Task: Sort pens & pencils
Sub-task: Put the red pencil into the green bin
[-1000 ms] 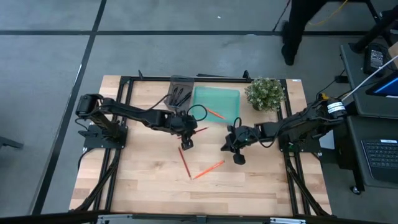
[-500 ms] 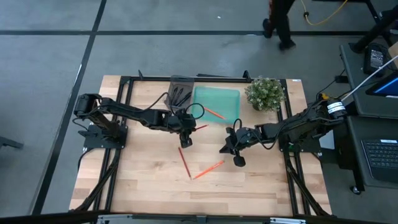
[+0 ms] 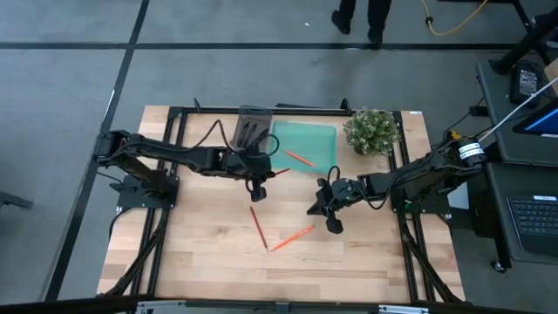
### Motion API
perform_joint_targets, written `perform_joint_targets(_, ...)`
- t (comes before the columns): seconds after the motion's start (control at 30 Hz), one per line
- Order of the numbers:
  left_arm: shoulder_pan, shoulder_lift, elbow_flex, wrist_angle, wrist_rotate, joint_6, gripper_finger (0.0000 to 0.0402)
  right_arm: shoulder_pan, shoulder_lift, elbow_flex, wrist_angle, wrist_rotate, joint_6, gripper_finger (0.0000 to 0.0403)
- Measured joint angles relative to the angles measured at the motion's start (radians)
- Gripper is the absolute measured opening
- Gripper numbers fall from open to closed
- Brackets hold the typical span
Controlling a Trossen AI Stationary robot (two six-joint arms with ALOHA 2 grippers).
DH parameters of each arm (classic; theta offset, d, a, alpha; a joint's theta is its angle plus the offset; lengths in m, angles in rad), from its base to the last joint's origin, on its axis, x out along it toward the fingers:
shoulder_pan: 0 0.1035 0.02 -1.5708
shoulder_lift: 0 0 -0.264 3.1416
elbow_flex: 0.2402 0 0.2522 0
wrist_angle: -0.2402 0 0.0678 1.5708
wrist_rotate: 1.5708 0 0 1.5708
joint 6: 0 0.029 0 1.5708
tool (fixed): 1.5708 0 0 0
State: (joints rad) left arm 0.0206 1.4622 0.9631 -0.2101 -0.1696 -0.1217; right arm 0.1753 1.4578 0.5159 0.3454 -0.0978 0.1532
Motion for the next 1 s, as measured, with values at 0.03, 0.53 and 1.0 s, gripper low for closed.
perform_joint_targets(0.03,-0.001,-0.007,0.0,0.005,0.0,0.003,0.0012,0.0,0.0,0.0,0.005,0.0,-0.002,0.0023)
perform_joint_targets(0.53,0.001,-0.038,0.001,-0.008,0.011,0.063,0.0013,-0.009,-0.001,0.0,0.35,0.392,-0.037,0.0025)
perform_joint_targets(1.0,0.02,-0.038,0.001,0.014,0.038,0.08,0.0014,-0.022,0.04,0.0,0.511,0.391,-0.106,0.0176)
